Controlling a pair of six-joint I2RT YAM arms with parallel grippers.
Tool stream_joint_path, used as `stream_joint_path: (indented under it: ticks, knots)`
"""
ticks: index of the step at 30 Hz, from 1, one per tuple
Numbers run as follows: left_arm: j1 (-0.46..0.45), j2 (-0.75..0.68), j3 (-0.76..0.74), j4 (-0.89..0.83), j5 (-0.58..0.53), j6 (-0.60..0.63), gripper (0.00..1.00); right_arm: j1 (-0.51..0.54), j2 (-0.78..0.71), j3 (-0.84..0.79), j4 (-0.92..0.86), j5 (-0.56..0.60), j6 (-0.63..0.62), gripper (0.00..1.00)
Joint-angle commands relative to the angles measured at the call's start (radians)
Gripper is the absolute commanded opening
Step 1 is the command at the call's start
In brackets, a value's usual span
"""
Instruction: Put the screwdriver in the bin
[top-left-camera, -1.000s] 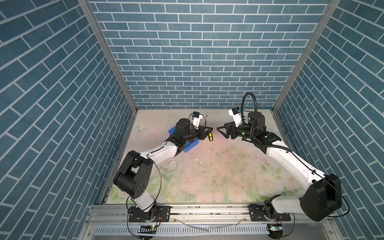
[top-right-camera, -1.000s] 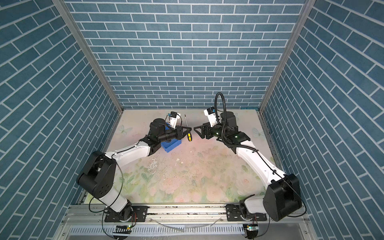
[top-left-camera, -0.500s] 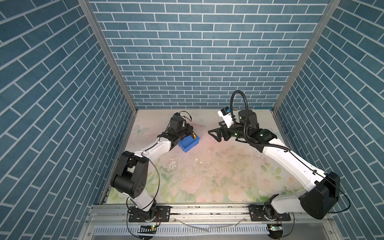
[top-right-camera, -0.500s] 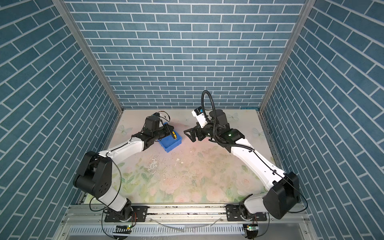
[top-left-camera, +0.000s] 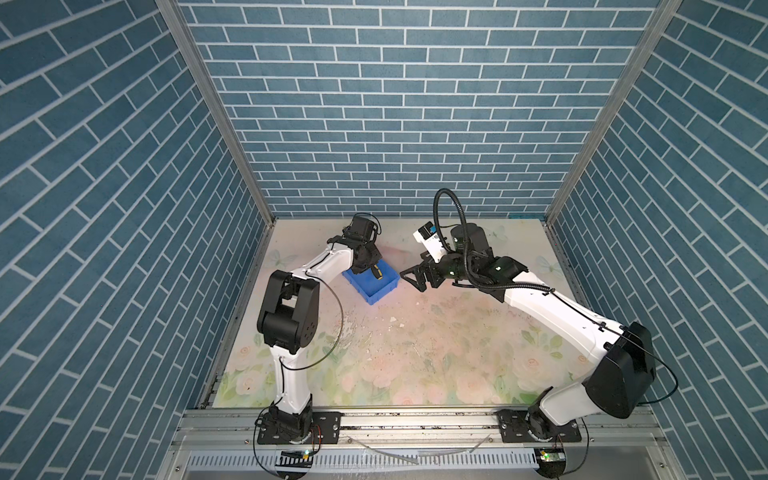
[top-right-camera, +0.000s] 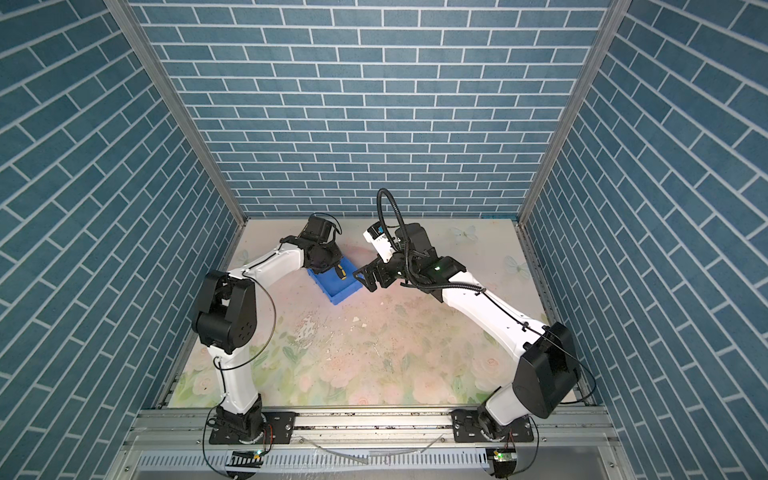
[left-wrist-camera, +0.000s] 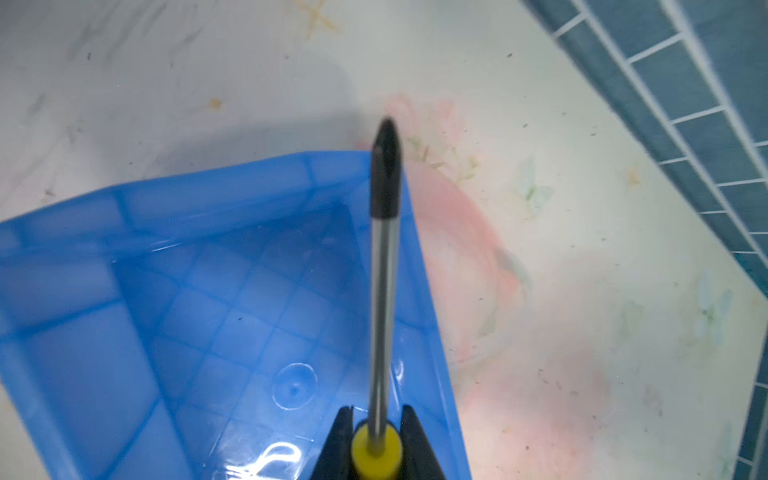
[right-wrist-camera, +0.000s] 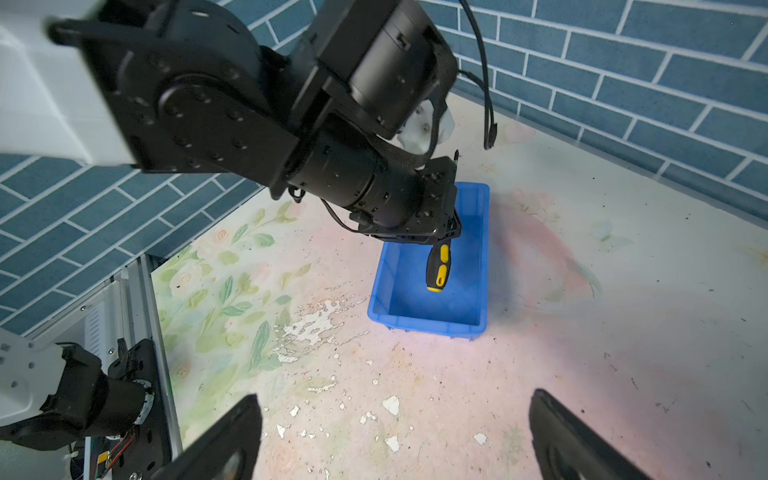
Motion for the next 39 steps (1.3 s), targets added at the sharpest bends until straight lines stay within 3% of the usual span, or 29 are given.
stream_joint_path:
  ticks: [1, 13, 20, 29, 39]
  knots:
    - [0.009, 0.036, 0.040, -0.118, -0.025, -0.026, 0.00, 0.005, -0.002, 0.049, -0.020, 0.026, -0.048, 0.99]
    - [0.014, 0.110, 0.069, -0.096, -0.005, -0.035, 0.02, 0.005, 0.002, 0.048, -0.039, 0.046, -0.055, 0.99]
    - [0.013, 0.096, 0.050, -0.096, -0.032, -0.028, 0.32, 0.004, -0.021, 0.040, -0.038, 0.080, -0.067, 0.99]
    - [0.013, -0.018, -0.038, -0.058, -0.044, 0.001, 0.65, -0.006, -0.045, 0.009, 0.036, 0.130, -0.026, 0.99]
    - [0.005, -0.268, -0.185, 0.071, -0.080, 0.197, 0.99, -0.098, -0.111, -0.089, 0.194, 0.170, 0.116, 0.99]
